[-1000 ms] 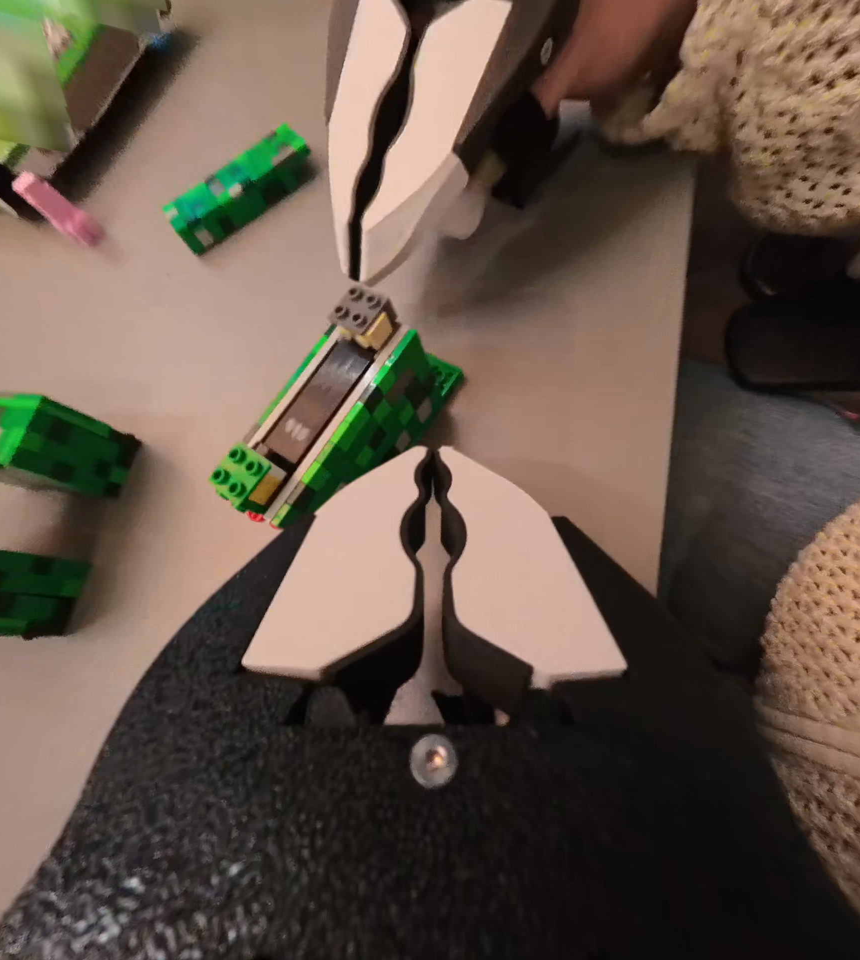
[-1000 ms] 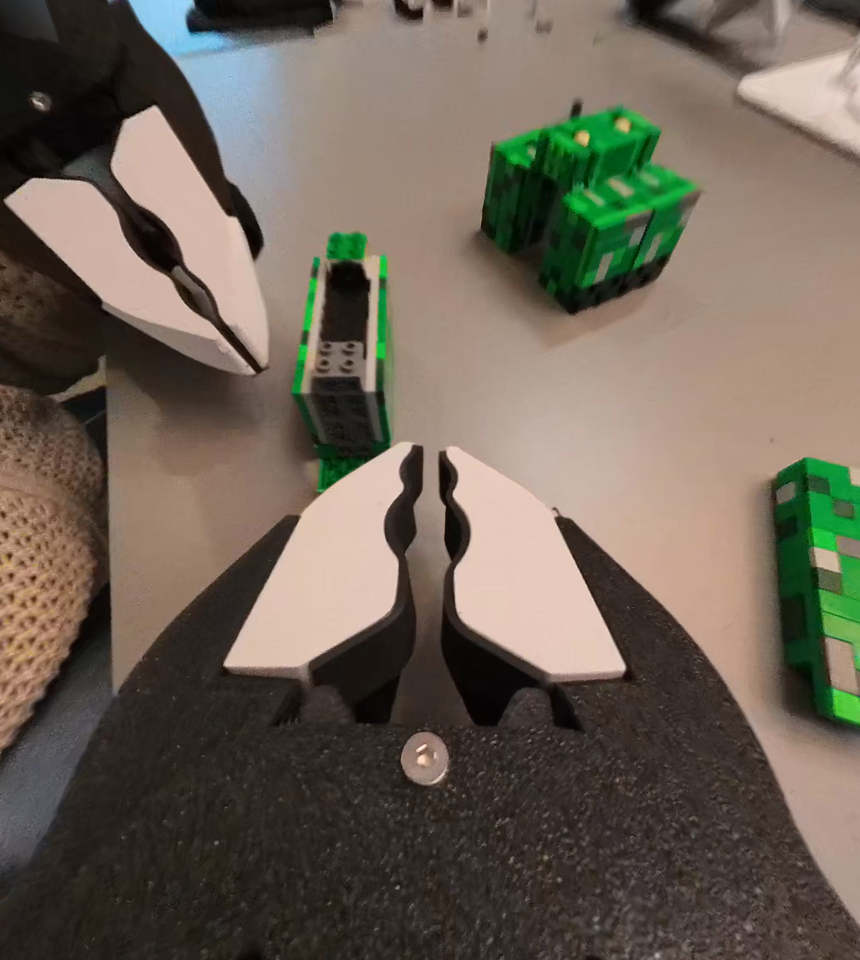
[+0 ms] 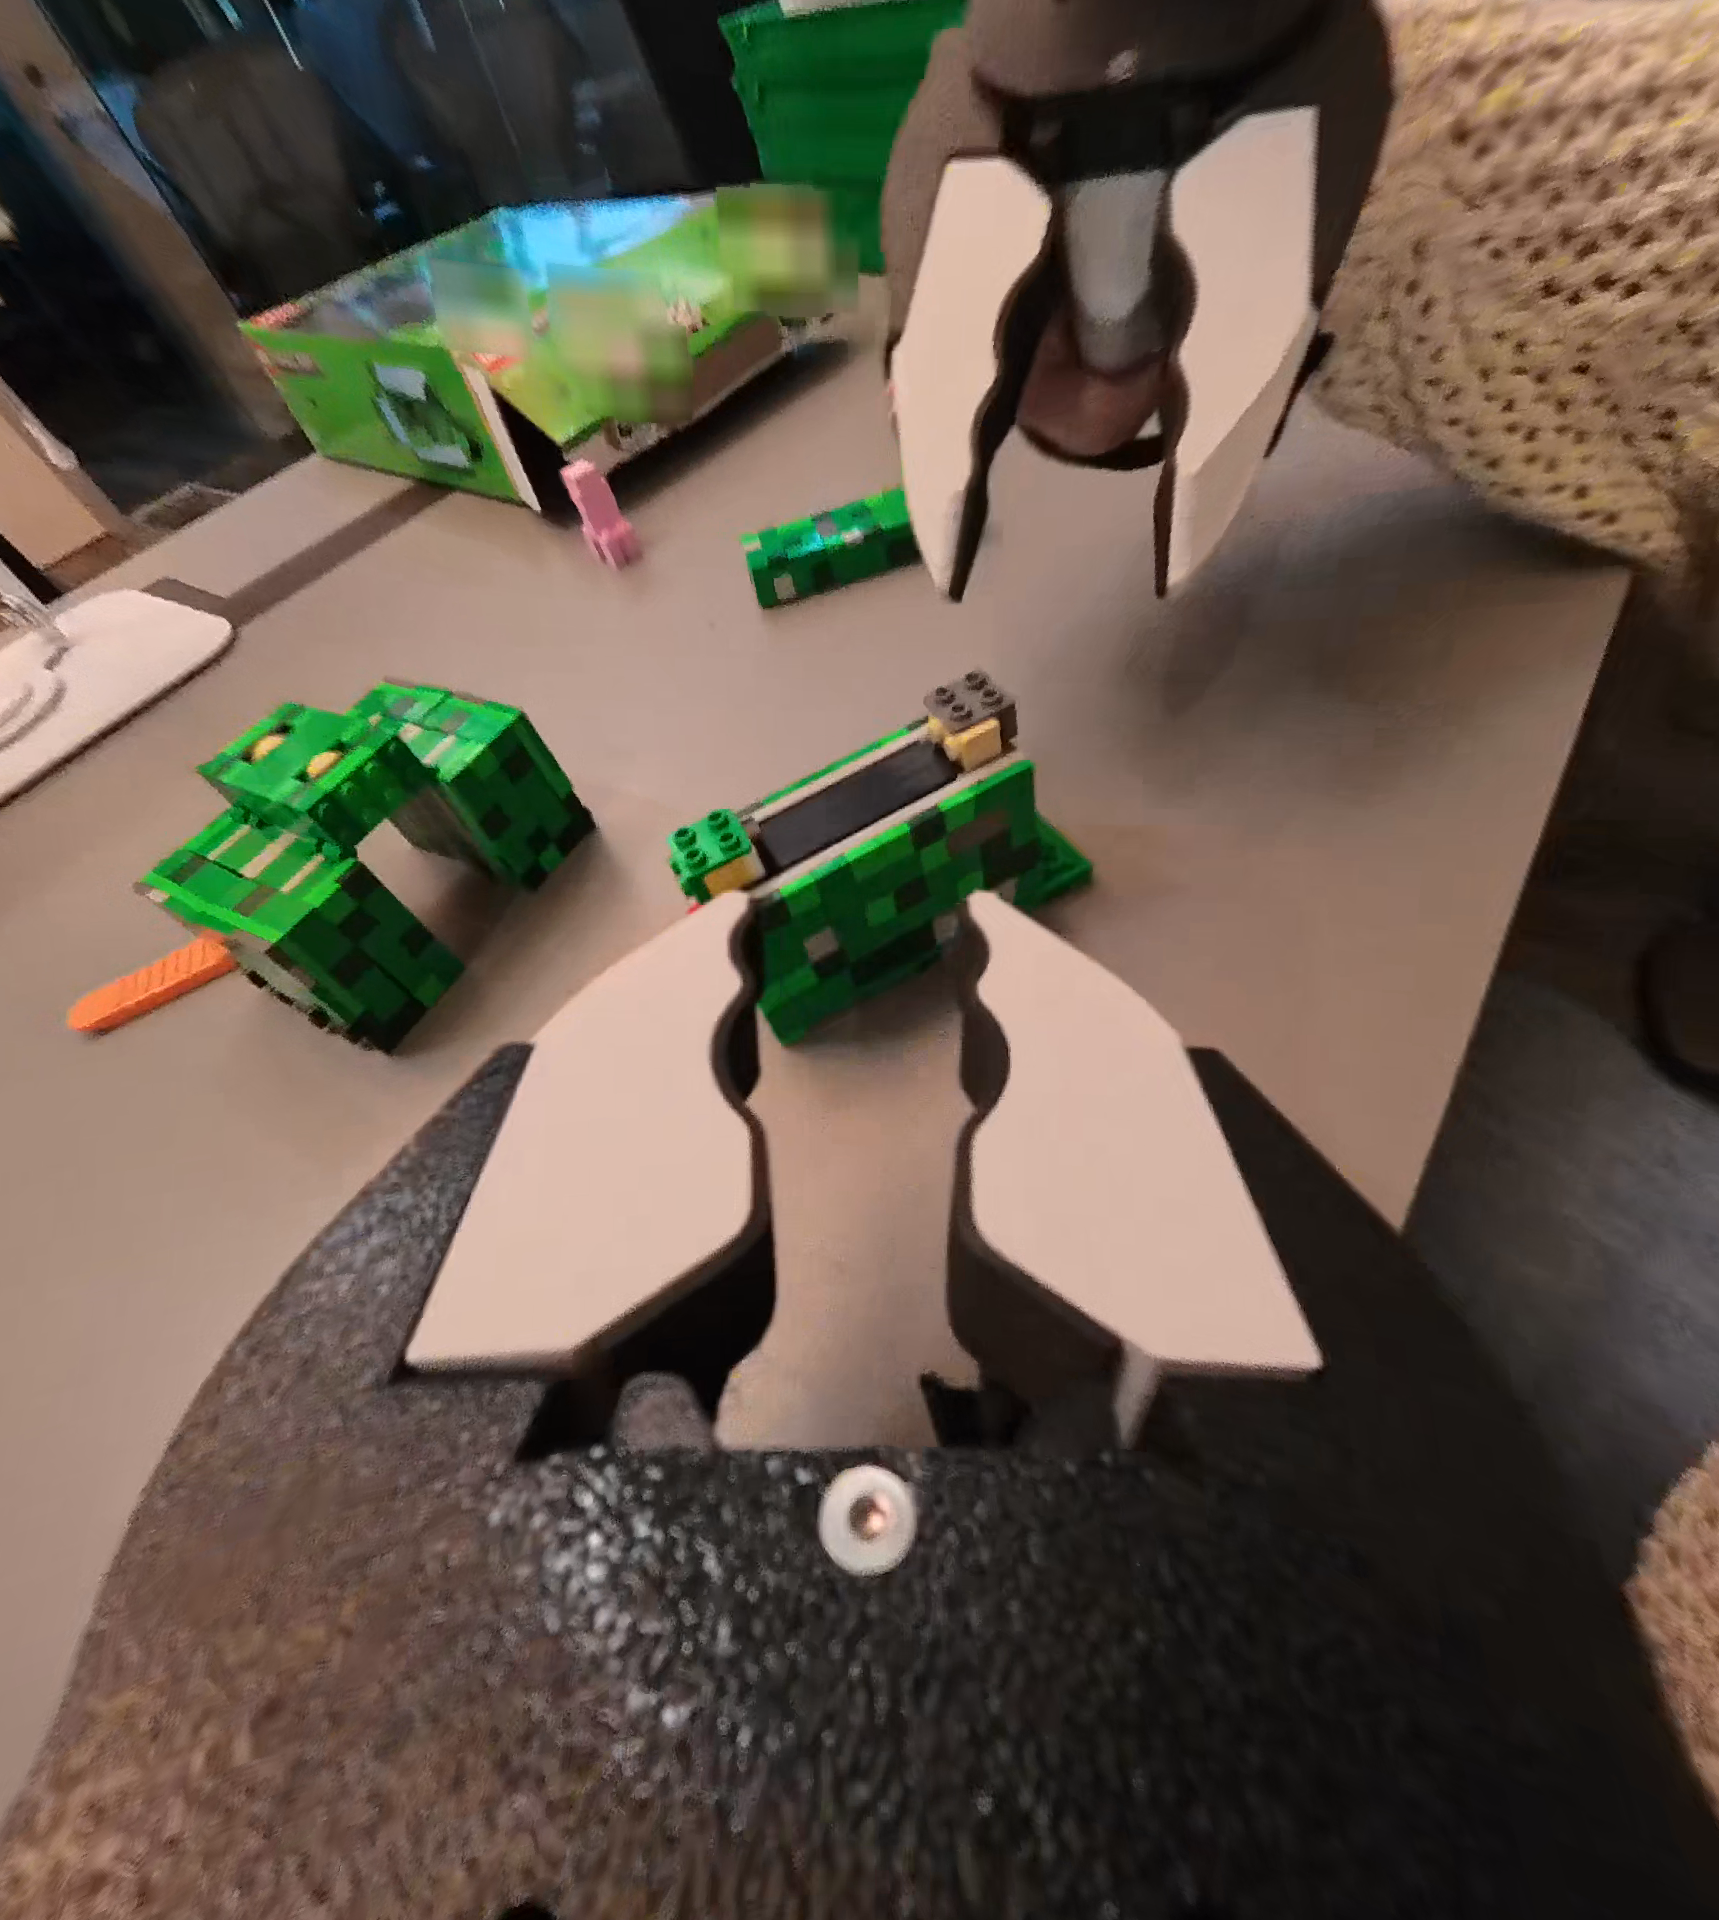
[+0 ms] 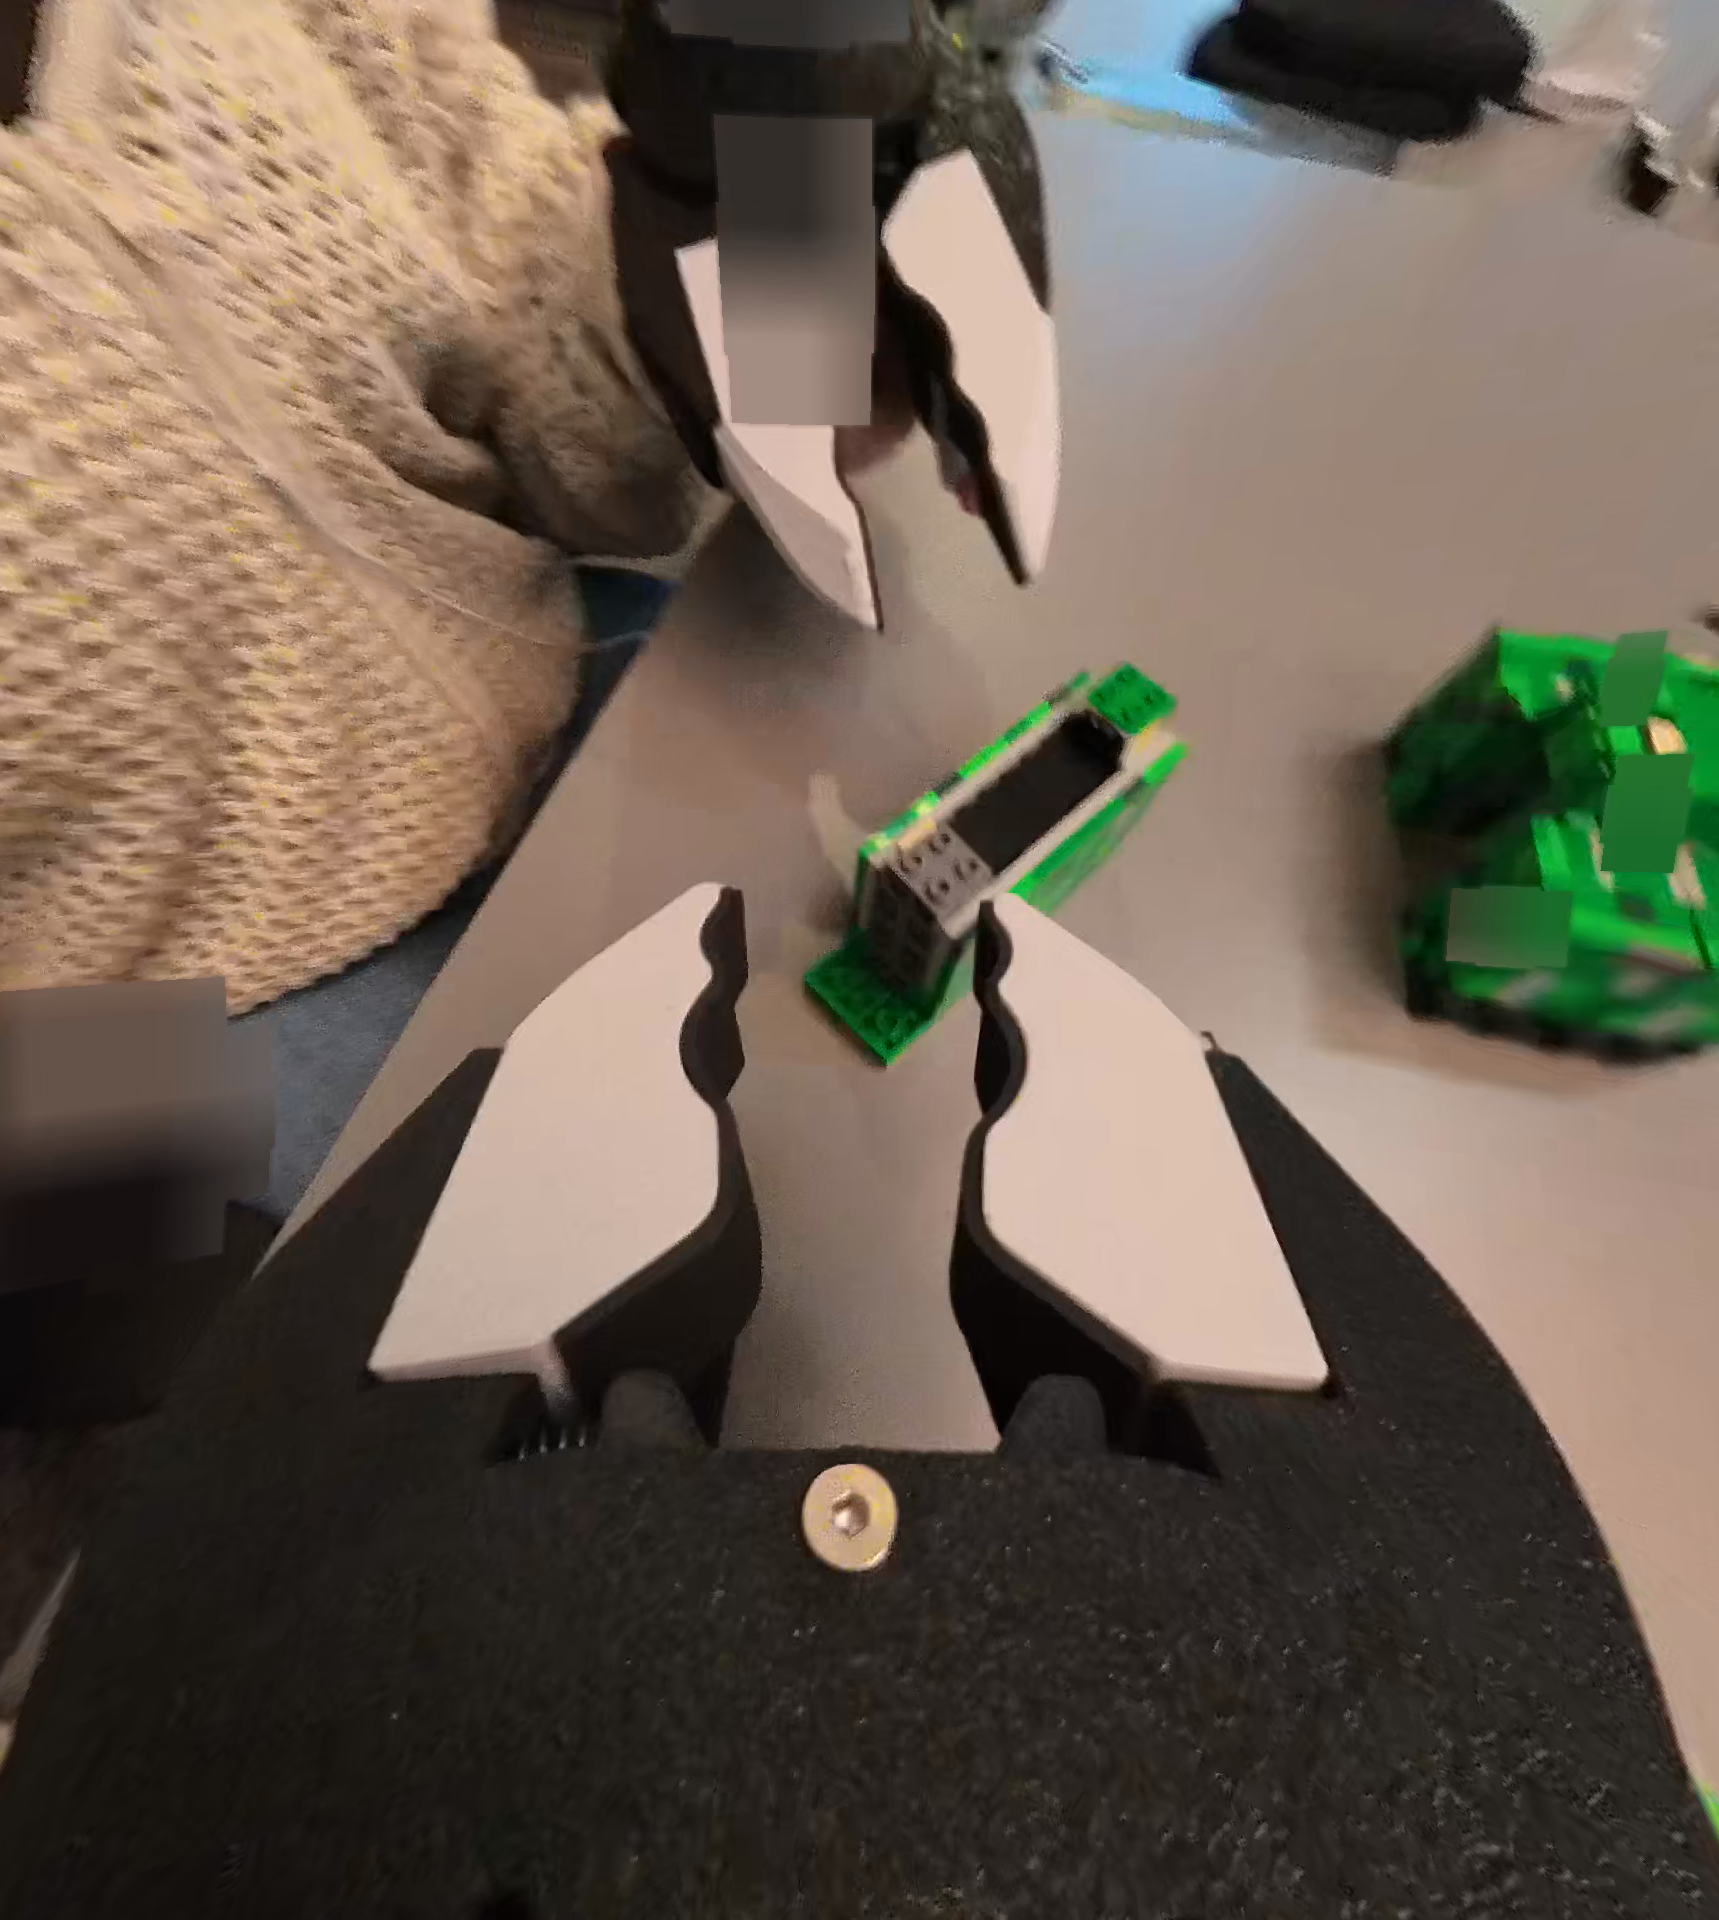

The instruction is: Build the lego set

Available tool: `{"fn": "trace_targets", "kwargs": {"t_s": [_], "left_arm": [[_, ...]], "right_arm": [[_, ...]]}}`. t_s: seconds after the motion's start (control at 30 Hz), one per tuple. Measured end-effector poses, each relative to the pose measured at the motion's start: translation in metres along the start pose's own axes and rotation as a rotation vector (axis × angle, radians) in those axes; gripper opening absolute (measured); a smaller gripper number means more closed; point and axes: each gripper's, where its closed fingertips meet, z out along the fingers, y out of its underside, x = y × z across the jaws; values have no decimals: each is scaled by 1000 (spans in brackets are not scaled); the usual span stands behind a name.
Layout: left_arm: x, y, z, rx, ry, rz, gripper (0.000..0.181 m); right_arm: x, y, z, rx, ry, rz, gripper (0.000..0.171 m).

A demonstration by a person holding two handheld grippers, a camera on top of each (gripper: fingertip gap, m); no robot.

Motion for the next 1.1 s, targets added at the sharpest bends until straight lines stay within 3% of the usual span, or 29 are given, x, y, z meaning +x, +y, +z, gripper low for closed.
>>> {"fn": "trace_targets", "kwargs": {"t_s": [0.13,0.4,0.73,1.1], "left_arm": [[-3,-4,-3,32,-72,55,34],[-4,3,-3,14,-78,-47,34],[18,0,15,-40,31,12,29],[27,-12,39,-54,18,101,24]], "right_arm": [[-2,-12,7,15,-239,-43,42],[3,-7,19,-23,-495,-158,39],[16,7,19,-64,-569,-217,28],[14,9,24,-78,-610,-222,19]]}}
